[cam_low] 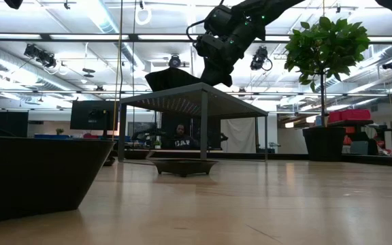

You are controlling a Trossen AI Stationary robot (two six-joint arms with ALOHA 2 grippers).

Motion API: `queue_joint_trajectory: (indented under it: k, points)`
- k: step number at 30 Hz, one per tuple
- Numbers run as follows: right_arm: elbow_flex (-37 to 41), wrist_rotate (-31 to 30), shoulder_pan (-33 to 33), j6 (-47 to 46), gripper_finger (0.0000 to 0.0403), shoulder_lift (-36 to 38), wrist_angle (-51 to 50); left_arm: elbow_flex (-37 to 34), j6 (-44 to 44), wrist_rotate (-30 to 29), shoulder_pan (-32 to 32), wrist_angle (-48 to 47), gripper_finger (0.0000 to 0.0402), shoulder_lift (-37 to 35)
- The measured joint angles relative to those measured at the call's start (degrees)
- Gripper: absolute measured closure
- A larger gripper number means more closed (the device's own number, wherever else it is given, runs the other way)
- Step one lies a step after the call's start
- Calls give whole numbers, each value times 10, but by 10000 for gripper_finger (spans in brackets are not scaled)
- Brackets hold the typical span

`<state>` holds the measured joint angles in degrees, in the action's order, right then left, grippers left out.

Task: Pick & Place Mini shaped plates
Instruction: Stack the black leaf shaped plate on top of the black leaf shaped plate on the shelf, then stack the black square shape plate on top of the black square shape plate on the shelf

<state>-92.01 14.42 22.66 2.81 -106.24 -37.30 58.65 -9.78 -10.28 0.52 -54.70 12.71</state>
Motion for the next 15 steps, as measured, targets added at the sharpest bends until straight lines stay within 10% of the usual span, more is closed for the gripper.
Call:
queue_joint_trajectory:
  k: [15]
  points:
    - [0,0,0,9,330,2,-1,0,0,0,0,0,396,0]
